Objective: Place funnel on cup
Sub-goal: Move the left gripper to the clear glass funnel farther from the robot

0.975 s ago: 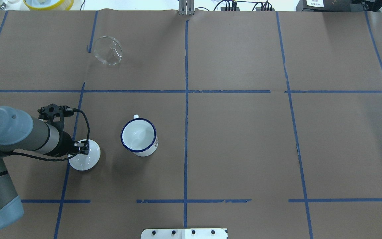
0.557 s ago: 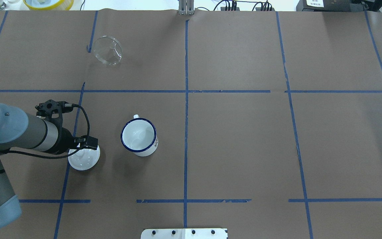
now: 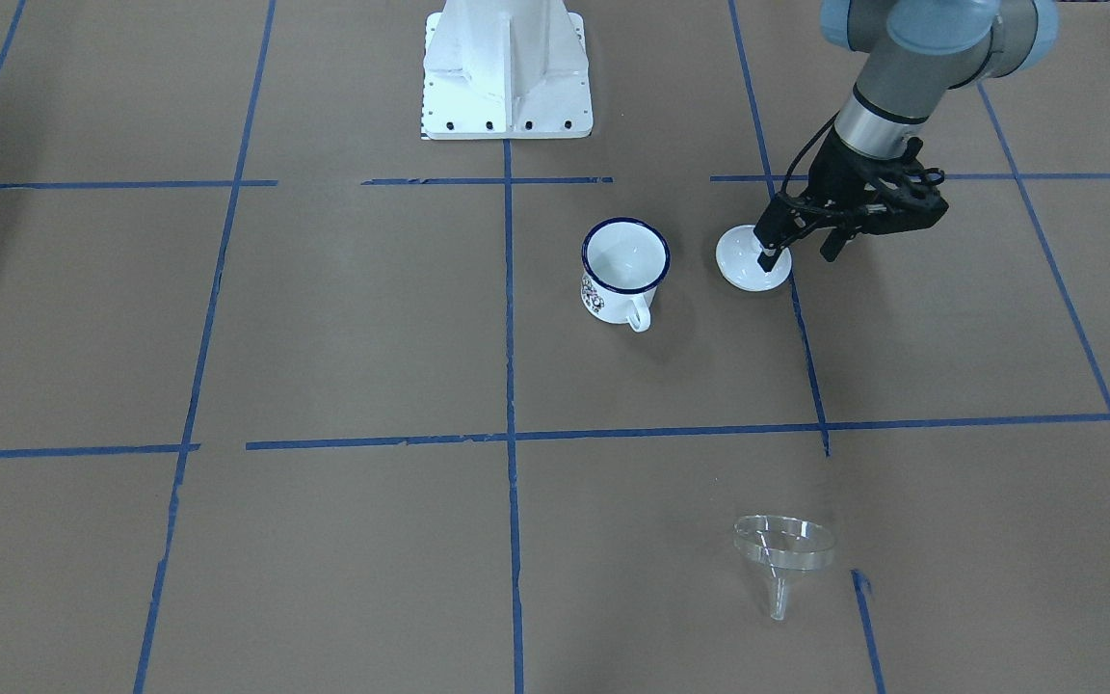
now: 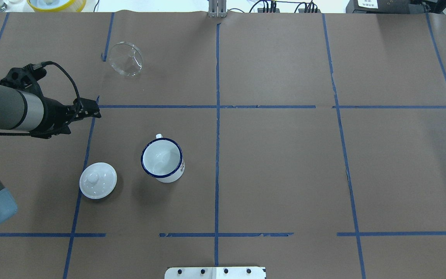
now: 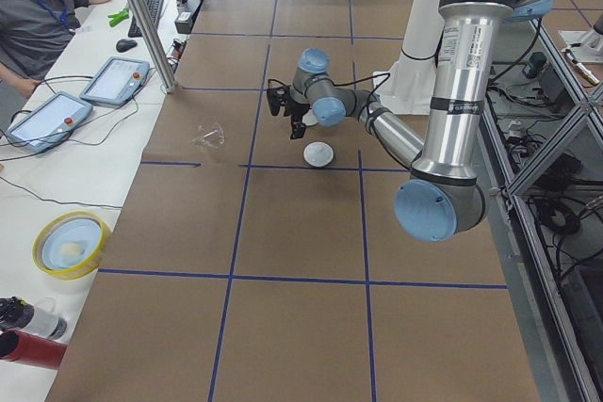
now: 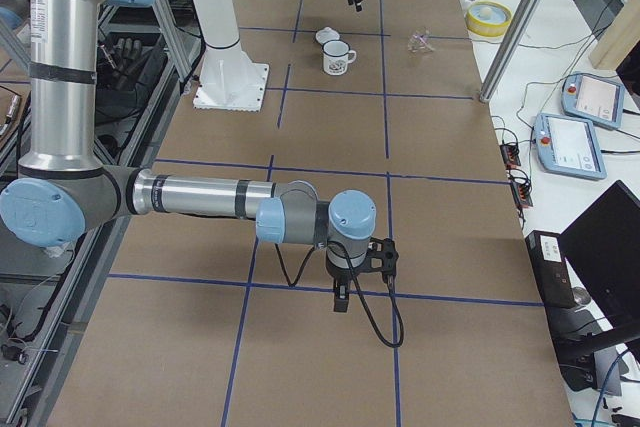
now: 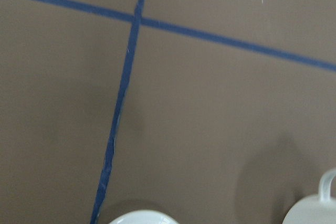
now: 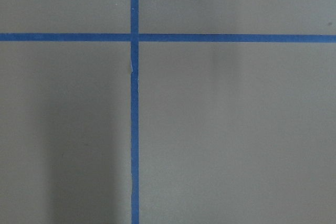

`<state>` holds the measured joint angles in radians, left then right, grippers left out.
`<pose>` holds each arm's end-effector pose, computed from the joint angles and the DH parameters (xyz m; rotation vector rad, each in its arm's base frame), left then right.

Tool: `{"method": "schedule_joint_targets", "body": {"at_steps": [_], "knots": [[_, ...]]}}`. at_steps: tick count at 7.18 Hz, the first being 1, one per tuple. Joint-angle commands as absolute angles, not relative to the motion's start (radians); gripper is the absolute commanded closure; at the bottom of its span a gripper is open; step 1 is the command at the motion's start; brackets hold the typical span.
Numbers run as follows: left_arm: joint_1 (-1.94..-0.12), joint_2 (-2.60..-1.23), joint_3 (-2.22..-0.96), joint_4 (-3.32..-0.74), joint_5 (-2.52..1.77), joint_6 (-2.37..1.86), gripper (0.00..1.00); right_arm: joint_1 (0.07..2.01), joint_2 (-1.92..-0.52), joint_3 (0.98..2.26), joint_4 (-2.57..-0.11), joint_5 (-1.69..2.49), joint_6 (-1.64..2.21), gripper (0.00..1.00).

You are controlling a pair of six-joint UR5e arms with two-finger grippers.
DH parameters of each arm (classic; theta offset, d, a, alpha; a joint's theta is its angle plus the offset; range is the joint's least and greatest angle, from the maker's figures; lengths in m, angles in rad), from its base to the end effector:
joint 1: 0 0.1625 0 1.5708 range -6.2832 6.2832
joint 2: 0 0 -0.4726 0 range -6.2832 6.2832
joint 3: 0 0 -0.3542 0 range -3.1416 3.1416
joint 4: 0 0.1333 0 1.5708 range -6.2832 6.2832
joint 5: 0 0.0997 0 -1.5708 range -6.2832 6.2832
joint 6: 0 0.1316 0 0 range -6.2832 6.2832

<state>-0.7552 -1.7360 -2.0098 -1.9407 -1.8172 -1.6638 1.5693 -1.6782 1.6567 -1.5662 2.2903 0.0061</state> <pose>0.3171 -0.4375 0.4167 0.1027 1.0094 -0.6561 0.0460 -0.4015 0.7406 -0.0189 -0.7194 0.0105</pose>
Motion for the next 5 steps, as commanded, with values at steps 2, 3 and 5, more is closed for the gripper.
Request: {"method": "schedule_joint_targets", "body": {"at_steps": [2, 3, 5], "knots": [[-0.759, -1.926, -1.901, -1.944, -1.659, -2.198, 0.0, 1.569, -1.678, 1.657, -1.566, 2.29, 0.006, 0.0], [-0.758, -2.007, -1.79, -1.968, -1.601, -2.33, 0.0, 1.569, -1.678, 1.657, -1.566, 2.29, 0.006, 0.0], [-0.758, -2.02, -1.604, -2.249, -1.549, -2.452, 0.0, 1.569, -1.678, 1.657, -1.566, 2.29, 0.006, 0.0]]}}
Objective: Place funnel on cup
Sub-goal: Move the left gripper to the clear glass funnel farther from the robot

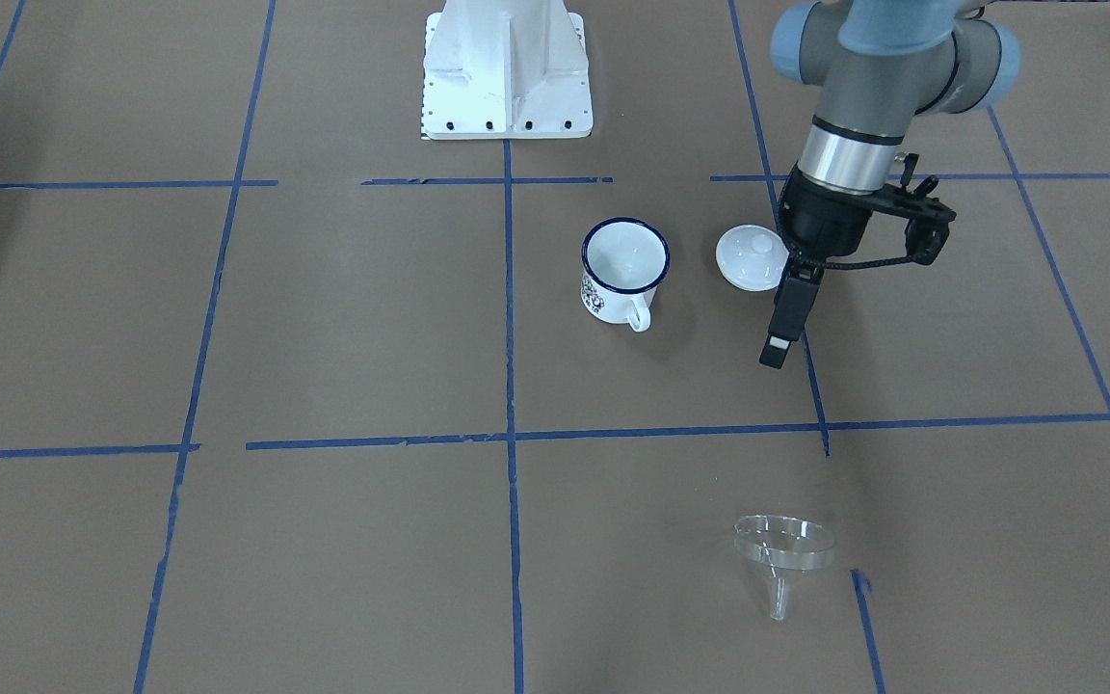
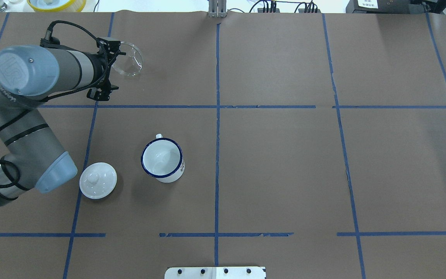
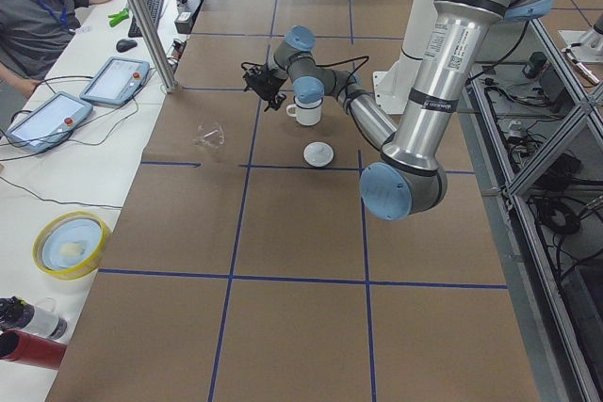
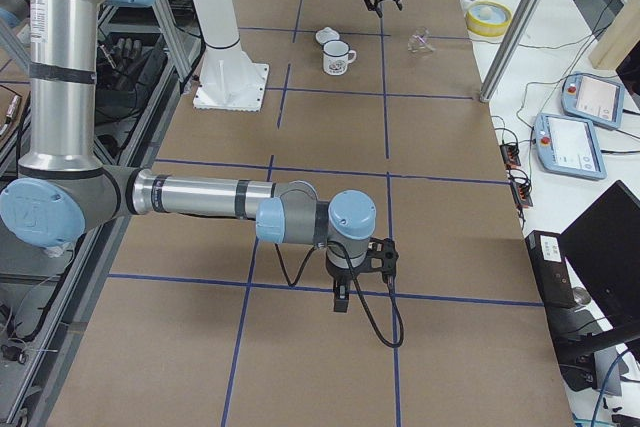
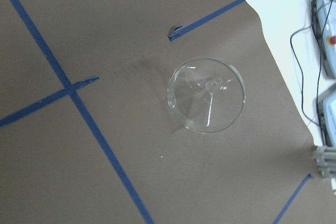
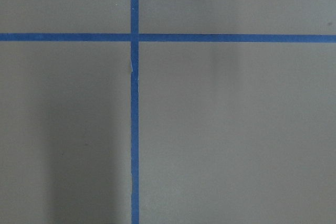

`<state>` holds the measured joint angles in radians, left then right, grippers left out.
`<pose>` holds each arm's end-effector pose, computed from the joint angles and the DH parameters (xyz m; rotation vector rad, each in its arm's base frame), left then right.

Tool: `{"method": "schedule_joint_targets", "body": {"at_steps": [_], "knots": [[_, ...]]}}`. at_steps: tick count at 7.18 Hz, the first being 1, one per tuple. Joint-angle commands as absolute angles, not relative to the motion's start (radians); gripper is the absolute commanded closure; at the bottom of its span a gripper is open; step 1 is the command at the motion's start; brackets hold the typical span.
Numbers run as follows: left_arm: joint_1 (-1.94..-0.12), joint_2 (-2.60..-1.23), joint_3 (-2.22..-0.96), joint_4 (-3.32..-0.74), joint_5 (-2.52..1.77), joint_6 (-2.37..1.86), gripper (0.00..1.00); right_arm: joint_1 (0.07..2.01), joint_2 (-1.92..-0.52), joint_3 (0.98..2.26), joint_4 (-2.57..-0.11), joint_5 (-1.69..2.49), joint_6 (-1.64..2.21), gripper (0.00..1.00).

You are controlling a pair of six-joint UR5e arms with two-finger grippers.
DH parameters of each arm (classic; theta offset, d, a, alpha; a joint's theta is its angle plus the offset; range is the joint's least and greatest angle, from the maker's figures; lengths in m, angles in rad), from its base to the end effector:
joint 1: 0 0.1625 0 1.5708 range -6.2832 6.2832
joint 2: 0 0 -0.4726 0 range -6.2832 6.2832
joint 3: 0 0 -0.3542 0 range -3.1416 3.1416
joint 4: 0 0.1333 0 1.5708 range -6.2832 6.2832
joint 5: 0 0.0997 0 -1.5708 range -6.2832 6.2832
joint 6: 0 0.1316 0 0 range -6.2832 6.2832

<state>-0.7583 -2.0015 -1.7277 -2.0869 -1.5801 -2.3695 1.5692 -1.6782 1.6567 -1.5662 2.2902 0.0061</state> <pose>0.3843 -0.5460 0.3658 -0.0336 1.2110 -1.3777 0.0459 -0.4015 0.7407 -0.0189 -0.7193 0.0104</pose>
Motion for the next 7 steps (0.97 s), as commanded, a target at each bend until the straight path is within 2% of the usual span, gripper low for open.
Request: {"method": "schedule_joint_targets", "body": {"at_steps": [1, 3, 5, 7], "knots": [[-0.759, -2.046, -1.5, -2.344, -1.493, -2.479, 0.0, 1.569, -1.678, 1.657, -1.566, 2.29, 0.006, 0.0], [-0.779, -2.072, -1.406, -2.358, -1.462, -2.483, 0.0, 1.569, -1.678, 1.657, -1.566, 2.29, 0.006, 0.0], [-0.821, -2.164, -1.236, -2.426, -1.46, -2.487, 0.0, 1.569, -1.678, 1.657, -1.566, 2.29, 0.006, 0.0], [-0.822, -2.183, -1.168, -2.485, -1.46, -2.487, 0.0, 1.569, -1.678, 1.657, -1.566, 2.29, 0.006, 0.0]]}}
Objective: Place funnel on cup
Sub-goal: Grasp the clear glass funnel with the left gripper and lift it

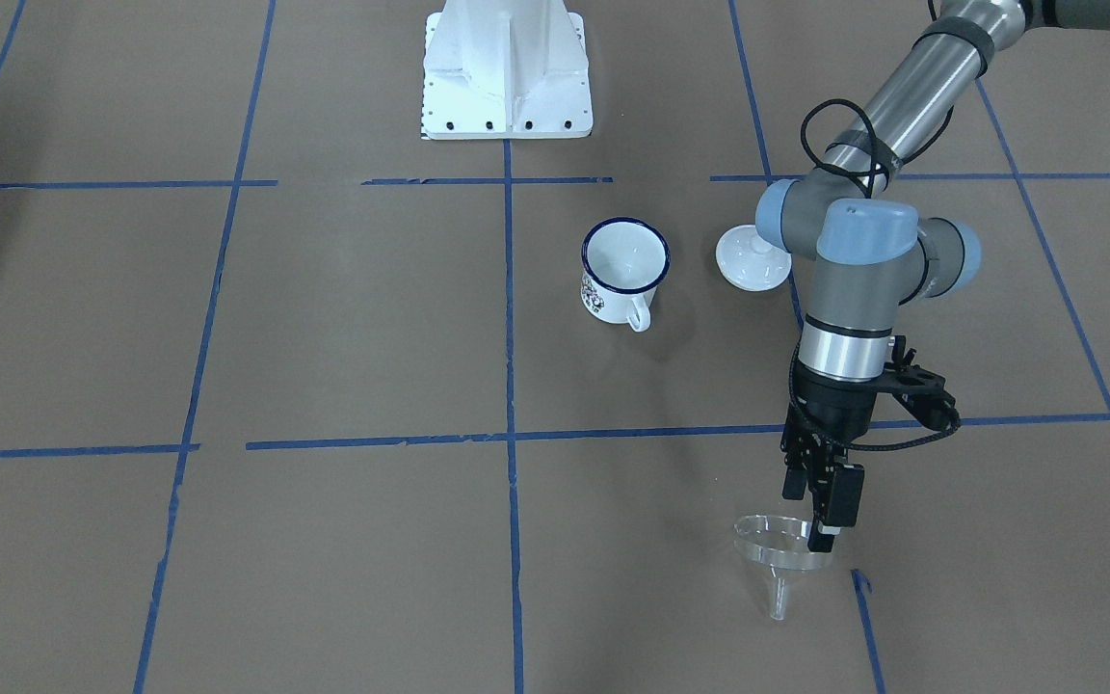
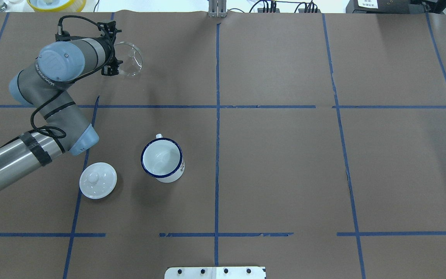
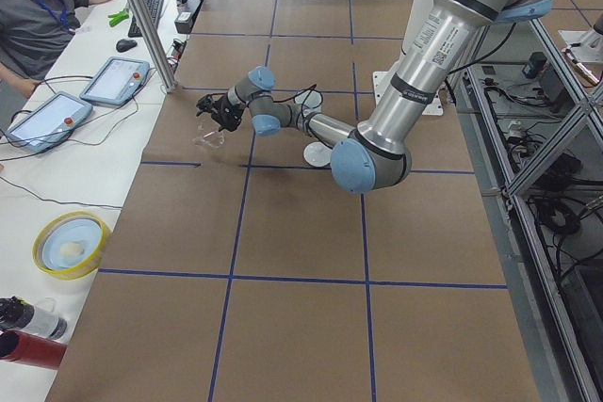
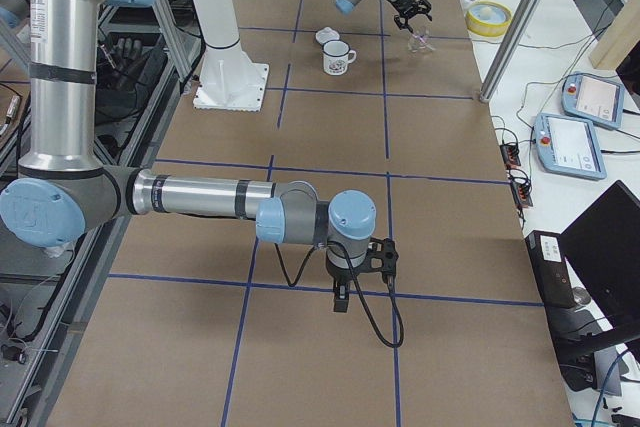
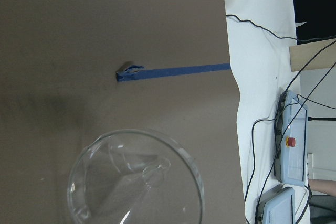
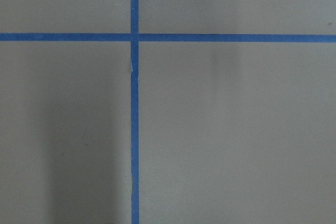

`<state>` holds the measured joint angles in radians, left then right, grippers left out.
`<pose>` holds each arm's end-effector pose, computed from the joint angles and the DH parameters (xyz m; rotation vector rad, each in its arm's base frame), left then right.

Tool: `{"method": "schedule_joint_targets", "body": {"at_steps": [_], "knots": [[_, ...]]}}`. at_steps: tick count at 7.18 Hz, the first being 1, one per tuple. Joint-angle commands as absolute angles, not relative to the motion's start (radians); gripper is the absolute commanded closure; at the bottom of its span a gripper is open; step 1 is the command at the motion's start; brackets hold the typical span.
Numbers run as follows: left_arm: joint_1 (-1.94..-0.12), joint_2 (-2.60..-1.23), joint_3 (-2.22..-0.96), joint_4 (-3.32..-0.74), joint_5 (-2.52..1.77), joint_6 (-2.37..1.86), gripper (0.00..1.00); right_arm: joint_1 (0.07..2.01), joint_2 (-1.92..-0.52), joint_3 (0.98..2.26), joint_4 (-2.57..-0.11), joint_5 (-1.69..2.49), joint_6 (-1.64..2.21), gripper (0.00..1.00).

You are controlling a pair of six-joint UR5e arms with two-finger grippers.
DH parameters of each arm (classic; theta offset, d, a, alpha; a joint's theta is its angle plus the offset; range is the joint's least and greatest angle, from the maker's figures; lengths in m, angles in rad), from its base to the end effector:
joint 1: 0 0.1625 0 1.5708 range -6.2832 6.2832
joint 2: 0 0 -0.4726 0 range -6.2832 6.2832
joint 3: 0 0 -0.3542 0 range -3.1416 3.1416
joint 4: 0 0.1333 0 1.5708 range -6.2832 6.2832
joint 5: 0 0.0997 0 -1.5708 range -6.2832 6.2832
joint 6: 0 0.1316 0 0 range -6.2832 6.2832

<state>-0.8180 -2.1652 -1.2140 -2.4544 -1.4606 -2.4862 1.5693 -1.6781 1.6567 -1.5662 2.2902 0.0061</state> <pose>0.4186 -0.6630 0.4377 0.0496 1.2740 -1.5873 0.0460 -0.4016 0.7406 -0.0188 -0.7193 0.0104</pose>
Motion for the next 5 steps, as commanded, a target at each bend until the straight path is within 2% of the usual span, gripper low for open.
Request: {"method": "schedule_joint_targets", "body": {"at_steps": [1, 2, 3, 4, 5], "knots": [[-0.822, -2.192, -1.149, -2.487, -1.46, -2.485, 0.0, 1.569, -1.678, 1.657, -1.566, 2.29, 0.006, 0.0], [-0.822, -2.203, -1.128, -2.497, -1.46, -2.479, 0.0, 1.569, -1.678, 1.657, -1.566, 2.29, 0.006, 0.0], [-0.821, -2.207, -1.115, -2.509, -1.462, -2.476, 0.13, 1.569, -1.678, 1.657, -1.566, 2.29, 0.006, 0.0], [-0.821, -2.209, -1.115, -2.51, -1.462, -2.474, 0.3, 1.569, -1.678, 1.657, -1.566, 2.29, 0.006, 0.0], [-0.822, -2.21, -1.117, -2.511, -1.463, -2.473, 0.6, 1.569, -1.678, 1.657, -1.566, 2.29, 0.006, 0.0]]}}
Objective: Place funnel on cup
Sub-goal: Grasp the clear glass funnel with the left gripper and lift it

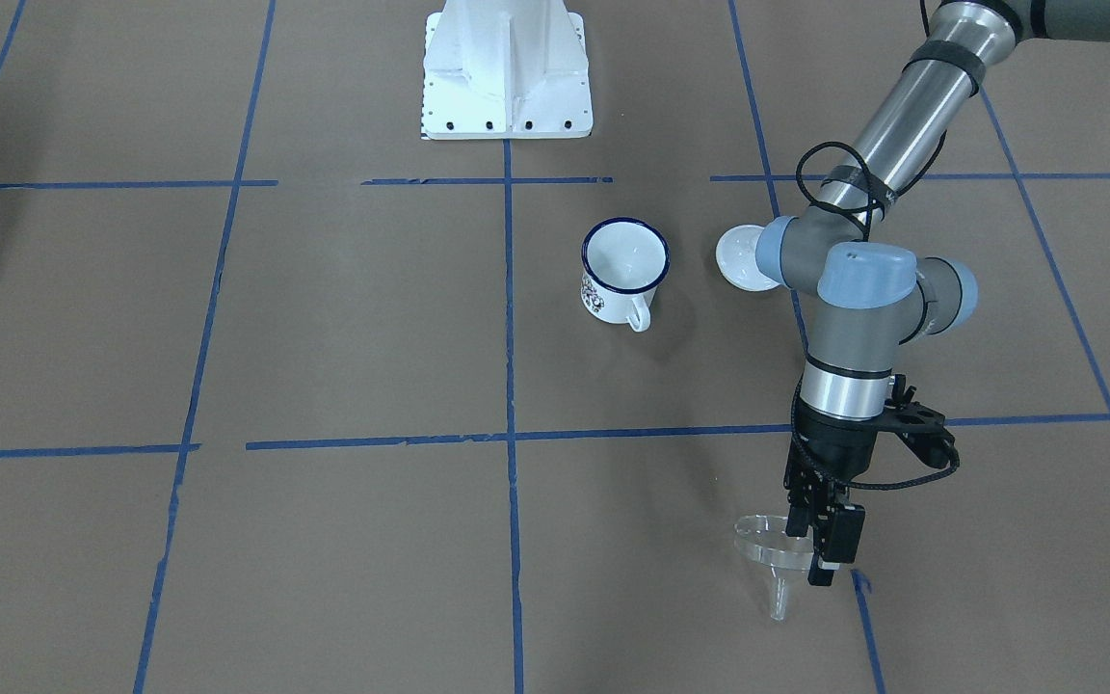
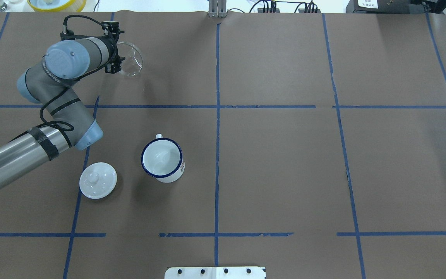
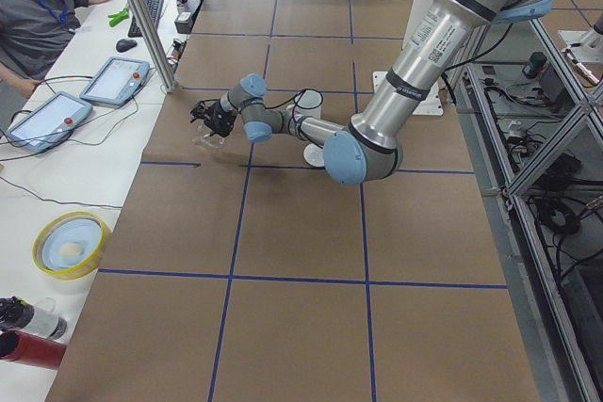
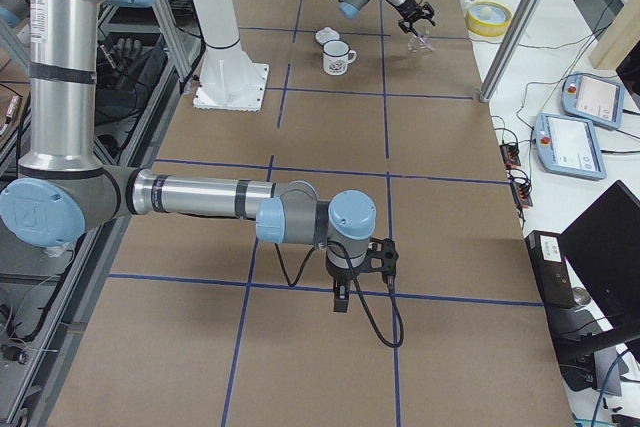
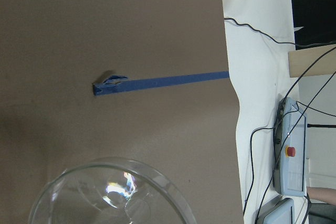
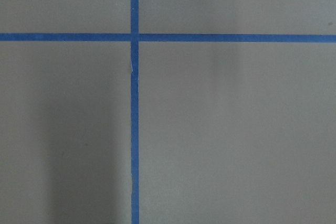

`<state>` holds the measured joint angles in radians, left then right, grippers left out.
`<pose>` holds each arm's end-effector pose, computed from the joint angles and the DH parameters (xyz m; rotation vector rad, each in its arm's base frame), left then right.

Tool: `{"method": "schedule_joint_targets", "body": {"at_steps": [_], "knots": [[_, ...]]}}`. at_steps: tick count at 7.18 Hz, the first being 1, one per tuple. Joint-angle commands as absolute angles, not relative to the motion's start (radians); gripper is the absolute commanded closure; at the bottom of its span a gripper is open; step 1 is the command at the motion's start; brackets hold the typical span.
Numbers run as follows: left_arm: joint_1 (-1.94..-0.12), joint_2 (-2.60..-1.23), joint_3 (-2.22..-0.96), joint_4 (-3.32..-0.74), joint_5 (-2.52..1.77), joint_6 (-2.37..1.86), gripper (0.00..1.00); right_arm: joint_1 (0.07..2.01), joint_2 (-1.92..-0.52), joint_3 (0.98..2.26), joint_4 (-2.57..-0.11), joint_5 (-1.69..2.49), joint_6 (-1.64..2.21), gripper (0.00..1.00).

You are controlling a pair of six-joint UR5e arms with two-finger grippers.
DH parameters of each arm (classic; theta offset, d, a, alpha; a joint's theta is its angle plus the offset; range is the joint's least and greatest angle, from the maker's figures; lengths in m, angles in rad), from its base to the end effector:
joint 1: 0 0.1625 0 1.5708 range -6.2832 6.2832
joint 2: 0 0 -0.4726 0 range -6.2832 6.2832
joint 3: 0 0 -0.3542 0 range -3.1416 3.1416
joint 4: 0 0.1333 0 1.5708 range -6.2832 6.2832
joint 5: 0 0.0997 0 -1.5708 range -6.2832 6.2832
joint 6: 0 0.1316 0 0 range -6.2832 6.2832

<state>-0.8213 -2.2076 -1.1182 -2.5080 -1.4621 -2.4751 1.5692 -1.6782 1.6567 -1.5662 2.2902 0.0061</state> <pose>0.4304 -0.6791 0.4446 0.0572 1.2722 -1.5798 0.0459 -0.4015 0.7407 -0.0189 -0.7193 0.0104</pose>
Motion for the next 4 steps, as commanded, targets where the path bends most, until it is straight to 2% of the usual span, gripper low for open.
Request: {"method": "schedule_joint_targets", "body": {"at_steps": [1, 2, 4], "knots": [[-0.822, -2.21, -1.117, -2.548, -1.465, -2.471, 0.89, 1.569, -1.678, 1.657, -1.566, 2.29, 0.006, 0.0], [-0.822, -2.21, -1.12, -2.557, -1.466, -2.456, 1.0, 1.569, -1.678, 1.657, -1.566, 2.29, 0.006, 0.0], [-0.824, -2.209, -1.126, -2.559, -1.466, -2.442, 1.0, 1.569, -1.678, 1.657, -1.566, 2.29, 0.006, 0.0]]}}
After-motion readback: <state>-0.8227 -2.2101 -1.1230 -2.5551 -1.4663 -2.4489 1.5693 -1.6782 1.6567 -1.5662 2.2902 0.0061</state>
